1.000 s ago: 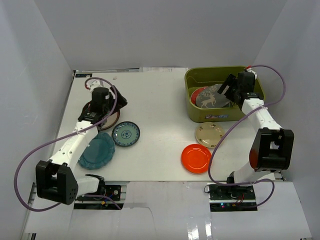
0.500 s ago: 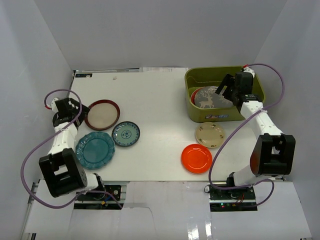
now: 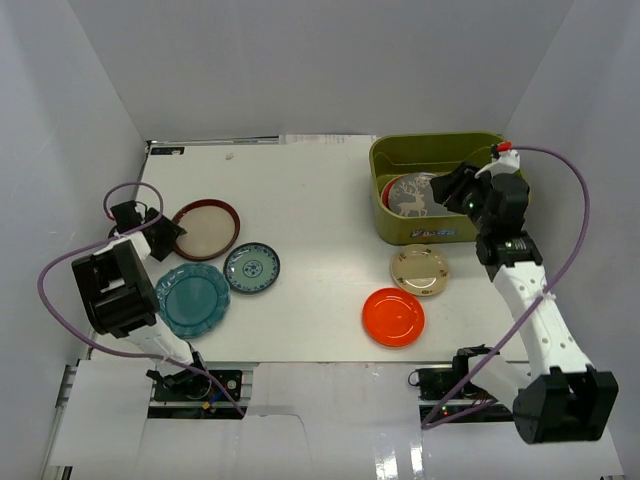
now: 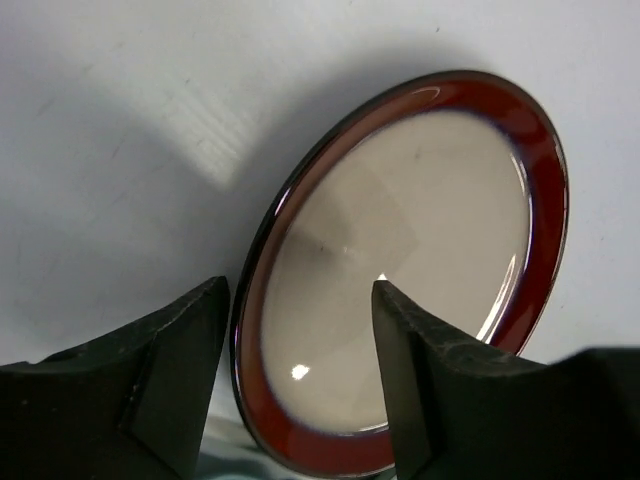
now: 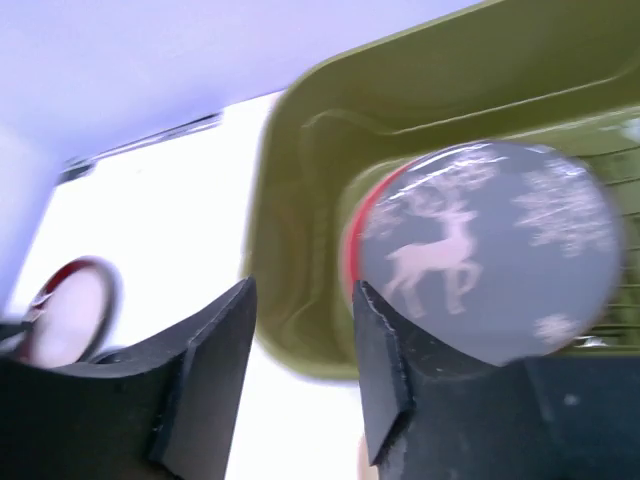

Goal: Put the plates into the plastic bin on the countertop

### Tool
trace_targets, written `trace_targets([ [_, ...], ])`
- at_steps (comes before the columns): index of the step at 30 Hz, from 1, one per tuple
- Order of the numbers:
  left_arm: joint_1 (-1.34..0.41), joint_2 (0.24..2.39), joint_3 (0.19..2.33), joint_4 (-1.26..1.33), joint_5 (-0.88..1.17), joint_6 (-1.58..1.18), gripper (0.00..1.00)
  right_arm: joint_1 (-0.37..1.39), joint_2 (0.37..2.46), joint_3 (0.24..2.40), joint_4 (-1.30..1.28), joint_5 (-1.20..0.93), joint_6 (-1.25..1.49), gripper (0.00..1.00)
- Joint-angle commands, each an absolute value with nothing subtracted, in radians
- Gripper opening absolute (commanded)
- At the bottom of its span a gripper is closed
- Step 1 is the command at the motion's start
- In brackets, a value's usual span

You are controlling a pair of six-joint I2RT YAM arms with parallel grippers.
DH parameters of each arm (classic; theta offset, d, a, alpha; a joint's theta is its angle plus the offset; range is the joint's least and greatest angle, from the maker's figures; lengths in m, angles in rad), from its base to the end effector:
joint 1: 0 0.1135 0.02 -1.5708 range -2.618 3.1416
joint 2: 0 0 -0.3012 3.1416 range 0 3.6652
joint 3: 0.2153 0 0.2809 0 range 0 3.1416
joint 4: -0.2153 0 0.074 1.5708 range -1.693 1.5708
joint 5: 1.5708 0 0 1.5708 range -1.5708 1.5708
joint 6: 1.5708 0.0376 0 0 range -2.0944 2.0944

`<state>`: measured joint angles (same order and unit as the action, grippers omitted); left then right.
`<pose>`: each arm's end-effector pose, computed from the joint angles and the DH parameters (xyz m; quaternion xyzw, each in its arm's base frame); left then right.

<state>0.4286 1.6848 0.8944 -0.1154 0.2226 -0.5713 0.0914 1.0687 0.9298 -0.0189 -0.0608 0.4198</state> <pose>0.3293 0.1413 0.1729 -0.4185 0.8418 -0.1278 0.3161 0.2640 0.0265 0.3814 0.1048 0.7533 0.1864 0.6219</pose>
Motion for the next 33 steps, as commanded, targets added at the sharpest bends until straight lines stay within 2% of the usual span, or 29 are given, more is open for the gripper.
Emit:
trace_targets([
  [1, 0.452, 1.723, 0.936, -0.064, 0.319, -0.552, 0.66, 0.141, 0.959, 0.806, 0.098, -0.159, 0.459, 0.49],
  [5, 0.453, 1.758, 0.914, -0.008, 0.350, -0.578, 0.49, 0.251, 0.833, 0.632, 0.167, -0.198, 0.528, 0.47],
  [9, 0.454, 1.747, 0.865, 0.077, 0.368, -0.624, 0.14, 0.363, 0.822, 0.603, 0.186, -0.166, 0.558, 0.48],
  [10, 0.456, 1.724, 0.855, 0.093, 0.374, -0.644, 0.00, 0.382, 0.831, 0.607, 0.186, -0.160, 0.563, 0.49],
  [13, 0.457, 1.654, 0.825, 0.139, 0.390, -0.682, 0.00, 0.458, 0.854, 0.647, 0.187, -0.147, 0.563, 0.54],
  [16, 0.459, 1.582, 0.808, 0.201, 0.443, -0.762, 0.00, 0.517, 0.883, 0.693, 0.195, -0.166, 0.560, 0.65],
  [20, 0.454, 1.447, 0.789, 0.311, 0.543, -0.944, 0.00, 0.587, 0.925, 0.738, 0.209, -0.198, 0.572, 0.84],
  [24, 0.404, 1.326, 0.710, 0.394, 0.597, -1.037, 0.00, 0.656, 1.000, 0.794, 0.203, -0.193, 0.569, 0.98],
  [25, 0.387, 1.301, 0.698, 0.397, 0.603, -1.045, 0.00, 0.669, 1.012, 0.807, 0.202, -0.189, 0.568, 1.00],
  [26, 0.365, 1.278, 0.689, 0.391, 0.610, -1.049, 0.00, 0.689, 1.025, 0.831, 0.204, -0.192, 0.566, 0.94],
  [28, 0.293, 1.209, 0.669, 0.368, 0.615, -1.051, 0.00, 0.696, 1.067, 0.862, 0.201, -0.196, 0.565, 0.91],
  [33, 0.147, 1.060, 0.592, 0.315, 0.601, -1.049, 0.00, 0.699, 1.147, 0.991, 0.126, -0.181, 0.537, 0.90],
])
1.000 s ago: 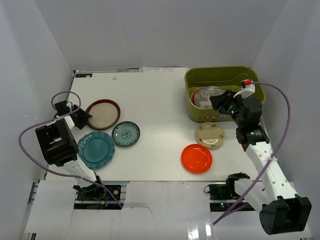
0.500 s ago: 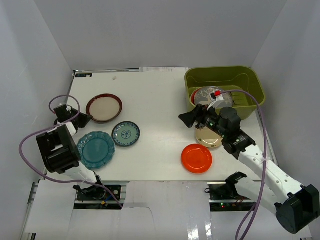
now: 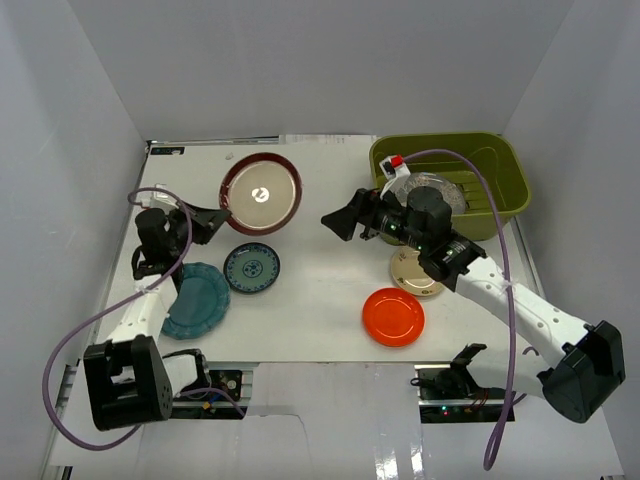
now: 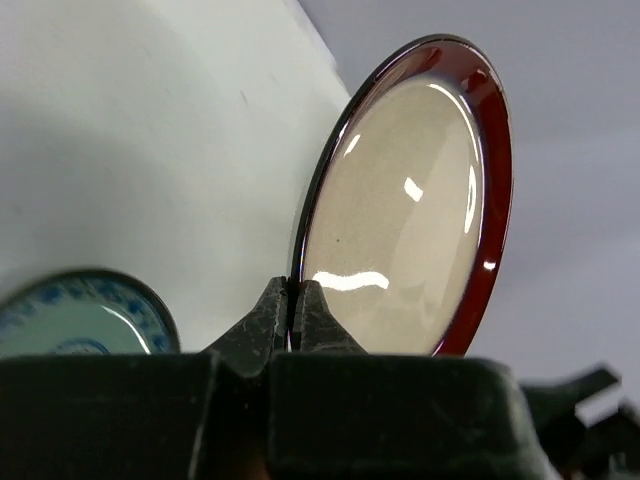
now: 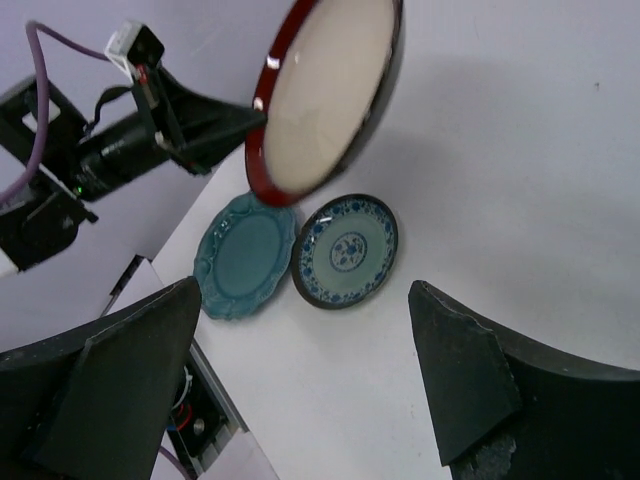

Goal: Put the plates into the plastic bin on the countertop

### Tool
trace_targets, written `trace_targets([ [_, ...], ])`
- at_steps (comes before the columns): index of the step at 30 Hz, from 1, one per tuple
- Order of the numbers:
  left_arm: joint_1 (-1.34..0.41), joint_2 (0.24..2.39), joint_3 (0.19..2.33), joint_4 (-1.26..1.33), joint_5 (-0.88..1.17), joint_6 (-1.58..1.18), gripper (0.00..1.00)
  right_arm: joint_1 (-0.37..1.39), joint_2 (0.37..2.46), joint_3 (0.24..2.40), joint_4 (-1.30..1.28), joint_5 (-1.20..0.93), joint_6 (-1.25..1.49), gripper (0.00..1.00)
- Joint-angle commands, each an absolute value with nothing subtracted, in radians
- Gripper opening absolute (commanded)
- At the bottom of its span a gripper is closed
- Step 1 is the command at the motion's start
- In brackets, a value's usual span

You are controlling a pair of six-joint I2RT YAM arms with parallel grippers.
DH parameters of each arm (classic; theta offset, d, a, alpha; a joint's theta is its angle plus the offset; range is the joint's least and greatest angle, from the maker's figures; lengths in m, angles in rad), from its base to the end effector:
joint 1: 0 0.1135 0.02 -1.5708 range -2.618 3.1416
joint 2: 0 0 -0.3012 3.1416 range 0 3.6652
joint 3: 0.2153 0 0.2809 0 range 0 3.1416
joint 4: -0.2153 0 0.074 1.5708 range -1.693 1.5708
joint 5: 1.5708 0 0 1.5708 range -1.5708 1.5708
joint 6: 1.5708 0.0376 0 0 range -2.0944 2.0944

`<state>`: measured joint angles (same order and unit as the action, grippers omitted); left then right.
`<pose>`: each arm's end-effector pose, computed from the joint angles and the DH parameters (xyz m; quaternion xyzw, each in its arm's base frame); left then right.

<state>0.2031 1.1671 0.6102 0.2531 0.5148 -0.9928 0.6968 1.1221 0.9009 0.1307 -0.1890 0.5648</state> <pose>0.2664 0.0360 0.2645 -0.3142 0.7290 -0.4096 0.4495 0.2107 0.1856 0.3732 -0.1120 0.7293 0.4522 0.5011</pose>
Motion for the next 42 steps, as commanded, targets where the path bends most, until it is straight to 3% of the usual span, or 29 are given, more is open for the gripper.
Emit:
trace_targets([
  [1, 0.131, 1.045, 0.586, 0.299, 0.597, -1.045, 0.00, 0.698, 1.170, 1.003, 0.115, -0.183, 0.528, 0.90],
  [11, -0.052, 0.951, 0.525, 0.339, 0.623, -1.069, 0.00, 0.698, 1.253, 0.988, 0.100, -0.070, 0.545, 0.95],
  [15, -0.078, 0.936, 0.514, 0.357, 0.633, -1.054, 0.00, 0.698, 1.298, 1.003, 0.103, -0.098, 0.552, 0.71],
  [19, -0.084, 0.899, 0.529, 0.316, 0.655, -1.023, 0.00, 0.698, 1.327, 1.023, 0.091, -0.114, 0.563, 0.39],
  [20, -0.084, 0.885, 0.535, 0.296, 0.653, -1.008, 0.00, 0.698, 1.328, 1.023, 0.086, -0.097, 0.563, 0.27],
  [22, -0.084, 0.848, 0.554, 0.253, 0.657, -0.967, 0.09, 0.696, 1.333, 1.026, 0.074, -0.084, 0.561, 0.08],
  [23, -0.084, 0.826, 0.561, 0.241, 0.673, -0.941, 0.27, 0.696, 1.325, 1.031, 0.069, -0.062, 0.561, 0.08],
  [27, -0.084, 0.787, 0.598, 0.139, 0.716, -0.878, 0.77, 0.654, 1.293, 1.054, 0.075, -0.057, 0.568, 0.08],
  [28, -0.084, 0.770, 0.606, 0.114, 0.722, -0.830, 0.82, 0.612, 1.287, 1.064, 0.074, -0.064, 0.572, 0.08],
  [32, -0.113, 0.736, 0.641, -0.014, 0.730, -0.710, 0.94, 0.435, 1.258, 1.126, 0.075, -0.199, 0.618, 0.08],
  [36, -0.163, 0.721, 0.657, -0.144, 0.730, -0.582, 0.96, 0.180, 1.233, 1.175, 0.068, -0.278, 0.647, 0.08],
  [42, -0.259, 0.666, 0.620, -0.204, 0.680, -0.453, 0.96, -0.069, 1.305, 1.155, 0.067, -0.288, 0.664, 0.08],
])
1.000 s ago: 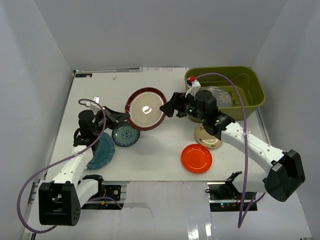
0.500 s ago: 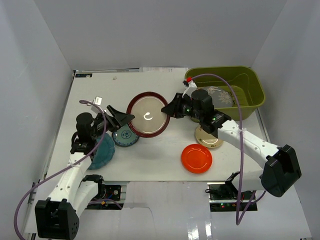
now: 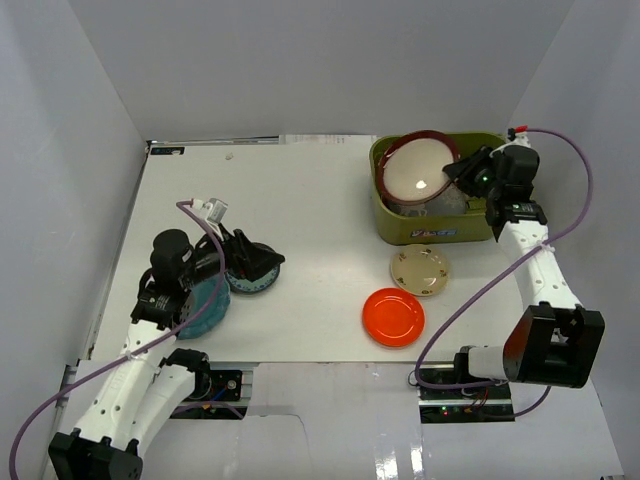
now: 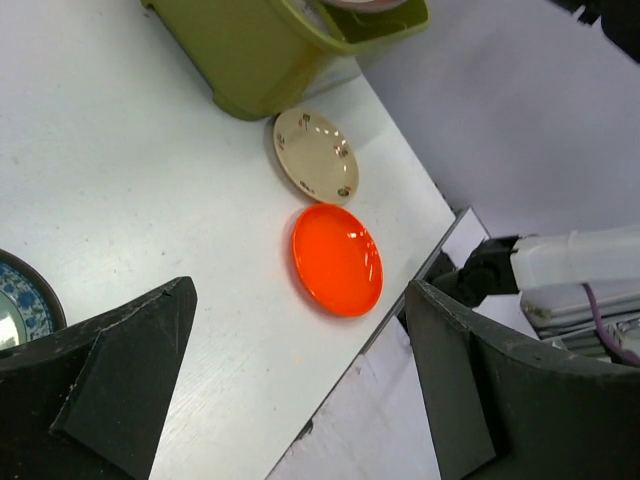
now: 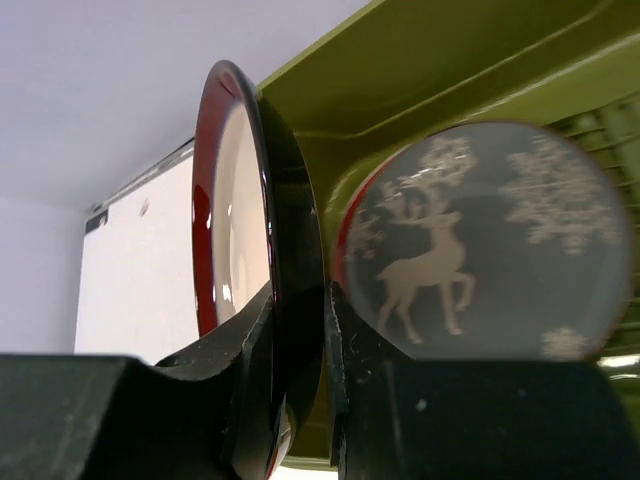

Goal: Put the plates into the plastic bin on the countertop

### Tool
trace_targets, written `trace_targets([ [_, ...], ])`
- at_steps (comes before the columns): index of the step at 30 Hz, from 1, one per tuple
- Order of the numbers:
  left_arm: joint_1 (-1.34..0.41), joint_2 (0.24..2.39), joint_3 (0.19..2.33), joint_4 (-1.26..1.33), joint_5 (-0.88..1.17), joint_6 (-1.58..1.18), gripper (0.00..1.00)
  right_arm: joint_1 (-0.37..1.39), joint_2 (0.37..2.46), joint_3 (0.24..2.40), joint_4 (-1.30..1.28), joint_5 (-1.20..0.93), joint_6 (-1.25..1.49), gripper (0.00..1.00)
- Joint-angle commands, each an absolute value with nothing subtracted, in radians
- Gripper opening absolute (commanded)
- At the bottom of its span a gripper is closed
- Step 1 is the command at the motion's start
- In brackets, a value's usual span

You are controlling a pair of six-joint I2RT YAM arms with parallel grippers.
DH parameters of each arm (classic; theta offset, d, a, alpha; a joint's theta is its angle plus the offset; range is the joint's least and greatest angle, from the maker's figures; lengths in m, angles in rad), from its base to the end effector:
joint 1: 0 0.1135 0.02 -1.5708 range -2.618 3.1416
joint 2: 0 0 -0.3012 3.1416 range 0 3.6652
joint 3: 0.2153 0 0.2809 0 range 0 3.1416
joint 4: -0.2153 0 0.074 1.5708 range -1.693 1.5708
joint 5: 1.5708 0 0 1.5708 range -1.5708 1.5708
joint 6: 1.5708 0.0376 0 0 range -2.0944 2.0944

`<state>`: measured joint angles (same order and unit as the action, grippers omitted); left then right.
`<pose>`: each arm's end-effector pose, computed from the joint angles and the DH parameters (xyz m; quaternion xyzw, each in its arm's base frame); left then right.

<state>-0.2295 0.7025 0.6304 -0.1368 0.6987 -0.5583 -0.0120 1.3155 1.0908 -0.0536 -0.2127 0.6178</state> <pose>0.1588 -0.0619 0.3269 0.0931 0.7555 -0.4726 0.4441 0.3314 0.0040 0.3719 0.1851 0.7746 0.2595 0.5463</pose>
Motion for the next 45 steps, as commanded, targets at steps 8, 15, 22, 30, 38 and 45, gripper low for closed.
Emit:
trace_targets([
  [8, -0.319, 0.647, 0.647, -0.253, 0.582, -0.405, 0.96, -0.130, 1.469, 1.166, 0.064, -0.230, 0.618, 0.08],
  [15, -0.328, 0.641, 0.647, -0.262, 0.552, -0.399, 0.96, -0.133, 1.542, 1.172, 0.025, -0.160, 0.557, 0.17],
  [22, -0.328, 0.649, 0.652, -0.265, 0.509, -0.397, 0.97, -0.123, 1.485, 1.250, -0.113, -0.005, 0.457, 0.95],
  [30, -0.328, 0.618, 0.718, -0.275, 0.312, -0.414, 0.98, 0.053, 1.283, 1.206, -0.143, 0.065, 0.356, 0.98],
  [38, -0.328, 0.548, 0.731, -0.265, -0.041, -0.408, 0.98, 0.707, 1.242, 0.858, 0.154, 0.090, 0.541, 0.42],
  [45, -0.325, 0.431, 0.678, -0.311, -0.224, -0.422, 0.98, 1.069, 1.569, 0.888, 0.423, 0.138, 0.785, 0.59],
])
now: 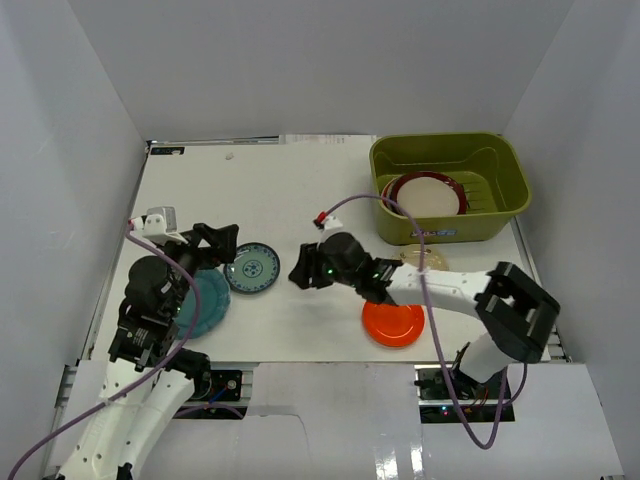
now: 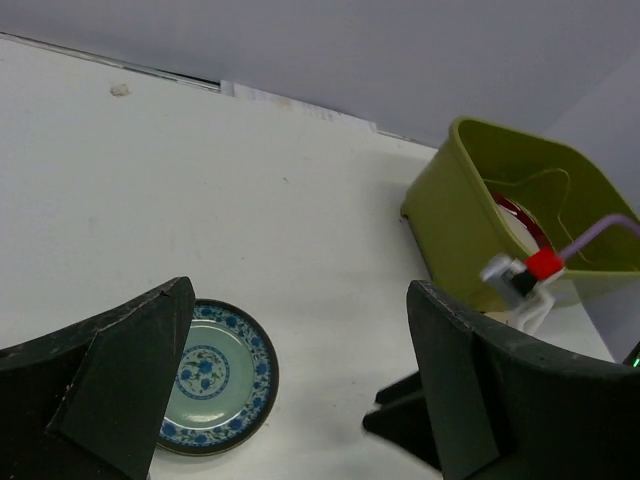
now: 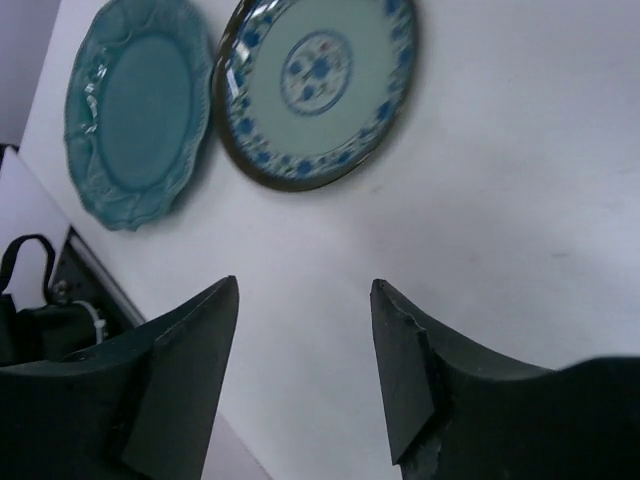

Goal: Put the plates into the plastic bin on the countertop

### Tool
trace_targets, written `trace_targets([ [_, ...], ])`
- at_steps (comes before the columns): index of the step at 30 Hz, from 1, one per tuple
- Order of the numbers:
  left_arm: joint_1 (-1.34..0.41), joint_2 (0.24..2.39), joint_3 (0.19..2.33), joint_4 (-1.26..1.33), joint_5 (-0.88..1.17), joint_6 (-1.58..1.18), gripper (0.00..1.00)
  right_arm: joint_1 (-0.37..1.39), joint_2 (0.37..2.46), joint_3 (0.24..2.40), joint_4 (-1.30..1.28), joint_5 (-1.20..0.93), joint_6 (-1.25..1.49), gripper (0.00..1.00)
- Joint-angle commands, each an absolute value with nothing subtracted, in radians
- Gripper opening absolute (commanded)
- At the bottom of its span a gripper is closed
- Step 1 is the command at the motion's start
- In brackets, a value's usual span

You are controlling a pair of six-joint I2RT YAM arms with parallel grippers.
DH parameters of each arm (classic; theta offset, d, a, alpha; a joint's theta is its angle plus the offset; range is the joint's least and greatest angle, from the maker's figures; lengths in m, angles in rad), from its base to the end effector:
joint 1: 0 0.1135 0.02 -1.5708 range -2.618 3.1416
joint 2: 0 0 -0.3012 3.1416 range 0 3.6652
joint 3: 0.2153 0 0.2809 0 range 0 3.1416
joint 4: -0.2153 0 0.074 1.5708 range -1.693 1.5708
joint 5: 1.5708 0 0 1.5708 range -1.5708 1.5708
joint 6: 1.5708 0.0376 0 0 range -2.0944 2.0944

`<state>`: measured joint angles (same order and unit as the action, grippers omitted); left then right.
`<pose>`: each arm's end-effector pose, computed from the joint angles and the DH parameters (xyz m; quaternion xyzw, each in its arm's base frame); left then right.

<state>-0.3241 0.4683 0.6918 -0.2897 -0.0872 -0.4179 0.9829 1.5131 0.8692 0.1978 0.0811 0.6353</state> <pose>0.1117 -0.0341 0.3614 -0.0639 0.7272 -0.2178 0.6478 0.2015 0.2968 0.2494 -0.1249 0.8363 0.3619 0.3925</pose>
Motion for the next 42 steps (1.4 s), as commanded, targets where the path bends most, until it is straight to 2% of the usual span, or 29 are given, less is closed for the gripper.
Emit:
trace_targets([
  [1, -0.325, 0.425, 0.680, -0.311, -0.229, -0.425, 0.98, 1.097, 1.642, 0.894, 0.461, 0.150, 0.817, 0.63],
  [4, -0.325, 0.420, 0.681, -0.311, -0.219, -0.426, 0.98, 1.164, 1.777, 0.932, 0.582, 0.137, 0.945, 0.69],
  [11, -0.325, 0.365, 0.687, -0.310, -0.219, -0.414, 0.98, 1.230, 2.058, 1.113, 0.706, 0.055, 1.087, 0.68],
  [14, -0.325, 0.350, 0.695, -0.310, -0.229, -0.405, 0.98, 1.236, 2.152, 1.196, 0.701, 0.044, 1.121, 0.65],
  [24, -0.337, 0.331, 0.692, -0.310, -0.219, -0.399, 0.98, 1.227, 2.371, 1.419, 0.644, 0.009, 1.186, 0.47],
  [25, -0.337, 0.333, 0.692, -0.310, -0.219, -0.399, 0.98, 1.223, 2.372, 1.414, 0.652, 0.009, 1.187, 0.43],
  [26, -0.339, 0.333, 0.690, -0.311, -0.218, -0.399, 0.98, 1.220, 2.372, 1.389, 0.670, 0.011, 1.187, 0.32],
  [29, -0.339, 0.342, 0.690, -0.310, -0.209, -0.399, 0.98, 1.210, 2.347, 1.349, 0.715, 0.009, 1.177, 0.08],
  [35, -0.339, 0.357, 0.695, -0.308, -0.233, -0.396, 0.98, 1.209, 2.209, 1.257, 0.796, 0.012, 1.059, 0.08],
  [42, -0.337, 0.425, 0.794, -0.331, -0.192, -0.387, 0.98, 1.148, 1.831, 1.102, 0.811, -0.032, 0.901, 0.08],
])
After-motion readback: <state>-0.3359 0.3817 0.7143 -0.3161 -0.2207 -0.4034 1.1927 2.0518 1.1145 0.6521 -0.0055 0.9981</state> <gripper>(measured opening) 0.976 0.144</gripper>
